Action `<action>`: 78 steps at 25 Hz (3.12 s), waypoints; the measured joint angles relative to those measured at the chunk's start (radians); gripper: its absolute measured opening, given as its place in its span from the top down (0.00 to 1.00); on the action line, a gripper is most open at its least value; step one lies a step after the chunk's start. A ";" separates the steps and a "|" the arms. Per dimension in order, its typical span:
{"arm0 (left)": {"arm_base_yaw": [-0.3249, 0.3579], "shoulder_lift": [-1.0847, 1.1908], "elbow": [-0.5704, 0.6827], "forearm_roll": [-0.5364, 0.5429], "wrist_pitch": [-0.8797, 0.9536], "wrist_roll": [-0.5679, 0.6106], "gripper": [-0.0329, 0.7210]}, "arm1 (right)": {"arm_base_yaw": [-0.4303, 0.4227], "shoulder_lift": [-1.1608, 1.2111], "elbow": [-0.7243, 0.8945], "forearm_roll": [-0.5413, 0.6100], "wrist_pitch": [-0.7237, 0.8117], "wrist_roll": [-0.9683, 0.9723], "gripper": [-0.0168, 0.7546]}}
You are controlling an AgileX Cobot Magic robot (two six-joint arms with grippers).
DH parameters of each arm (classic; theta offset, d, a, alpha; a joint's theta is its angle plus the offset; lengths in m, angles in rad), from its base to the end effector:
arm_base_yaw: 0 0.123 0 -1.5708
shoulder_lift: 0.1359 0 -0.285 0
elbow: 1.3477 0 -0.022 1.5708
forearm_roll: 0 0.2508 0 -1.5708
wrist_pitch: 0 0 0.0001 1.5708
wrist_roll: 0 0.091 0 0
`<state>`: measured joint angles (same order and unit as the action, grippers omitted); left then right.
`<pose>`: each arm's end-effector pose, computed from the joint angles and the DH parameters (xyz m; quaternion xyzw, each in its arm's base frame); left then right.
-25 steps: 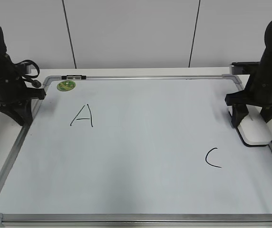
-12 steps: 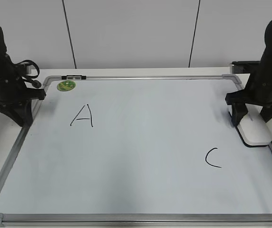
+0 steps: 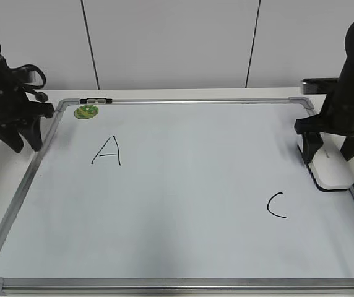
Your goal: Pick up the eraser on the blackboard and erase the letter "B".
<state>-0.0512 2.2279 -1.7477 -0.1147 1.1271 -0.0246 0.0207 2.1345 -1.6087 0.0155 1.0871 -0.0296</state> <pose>0.4468 -0.0323 0.1569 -0.0100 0.9983 -0.0533 0.0233 0.4238 0.0100 0.1636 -0.0217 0.9995 0.0068 0.0226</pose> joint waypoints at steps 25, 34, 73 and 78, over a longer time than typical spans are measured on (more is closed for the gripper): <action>0.000 -0.457 0.000 0.097 0.105 0.000 0.51 | 0.072 -0.335 -0.076 -0.016 0.138 0.054 0.21; -0.006 -0.841 0.342 0.115 0.017 0.000 0.51 | 0.121 -0.588 0.044 -0.032 0.135 0.086 0.22; -0.029 -1.993 1.211 0.124 0.003 0.000 0.51 | 0.121 -1.810 1.110 -0.079 0.058 0.087 0.25; -0.036 -1.993 1.211 0.124 0.003 0.000 0.51 | 0.121 -1.810 1.112 -0.082 0.056 0.081 0.26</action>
<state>-0.0874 0.2352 -0.5371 0.0094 1.1297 -0.0246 0.1412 0.3245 -0.4968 -0.0660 1.1433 0.0514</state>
